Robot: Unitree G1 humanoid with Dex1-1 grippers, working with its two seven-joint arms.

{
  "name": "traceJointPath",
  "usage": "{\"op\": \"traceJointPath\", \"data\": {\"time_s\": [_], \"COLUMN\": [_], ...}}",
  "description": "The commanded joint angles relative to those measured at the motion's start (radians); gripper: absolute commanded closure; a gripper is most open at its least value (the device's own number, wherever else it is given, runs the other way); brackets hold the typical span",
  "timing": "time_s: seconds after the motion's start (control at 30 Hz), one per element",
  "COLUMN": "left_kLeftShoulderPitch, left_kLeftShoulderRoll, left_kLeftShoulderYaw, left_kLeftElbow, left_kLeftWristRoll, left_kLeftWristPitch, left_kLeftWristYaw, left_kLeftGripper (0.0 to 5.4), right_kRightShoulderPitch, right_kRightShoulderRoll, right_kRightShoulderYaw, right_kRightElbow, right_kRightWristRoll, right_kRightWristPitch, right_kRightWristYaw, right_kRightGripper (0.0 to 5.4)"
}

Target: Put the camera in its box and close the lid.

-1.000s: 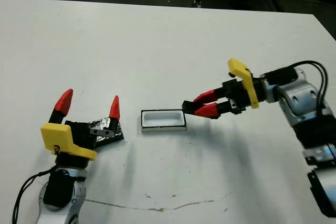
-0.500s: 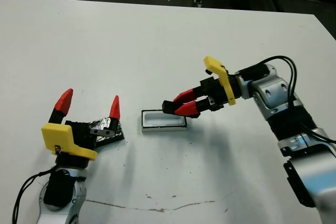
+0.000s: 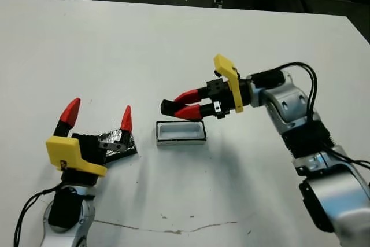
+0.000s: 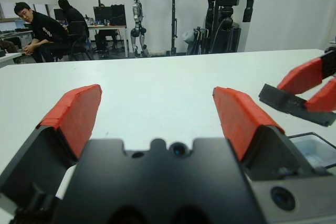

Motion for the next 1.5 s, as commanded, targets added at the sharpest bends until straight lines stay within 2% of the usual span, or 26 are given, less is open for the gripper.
{"op": "traceJointPath", "data": {"time_s": [0.03,0.57,0.67,1.03,1.27,1.5], "left_kLeftShoulderPitch": [0.008,0.011,0.013,0.012,0.013,0.014], "left_kLeftShoulderRoll": [0.000,-0.005,-0.008,-0.008,-0.007,-0.007], "left_kLeftShoulderYaw": [-0.003,-0.007,-0.009,-0.010,-0.009,-0.010], "left_kLeftElbow": [0.007,0.007,0.004,0.008,0.006,0.000], "left_kLeftWristRoll": [-0.005,0.011,0.009,0.010,0.006,0.023], "left_kLeftWristPitch": [0.011,0.006,0.007,0.005,0.009,0.012], "left_kLeftWristYaw": [-0.001,0.002,0.002,0.003,0.002,0.011], "left_kLeftGripper": [0.00,0.00,0.00,0.00,0.00,0.00], "right_kRightShoulderPitch": [0.027,0.067,0.072,0.077,0.079,0.075], "right_kRightShoulderRoll": [-0.013,-0.009,-0.022,-0.023,-0.036,-0.064], "right_kRightShoulderYaw": [0.015,0.097,0.118,0.116,0.115,0.103], "right_kRightElbow": [-0.060,-0.095,-0.108,-0.085,-0.083,-0.092], "right_kRightWristRoll": [-0.014,-0.041,-0.077,-0.094,-0.095,-0.069], "right_kRightWristPitch": [0.031,0.046,0.013,-0.018,-0.003,0.064], "right_kRightWristYaw": [-0.045,-0.100,-0.111,-0.112,-0.101,-0.075], "right_kRightGripper": [3.75,3.75,3.75,3.75,3.75,3.75]}}
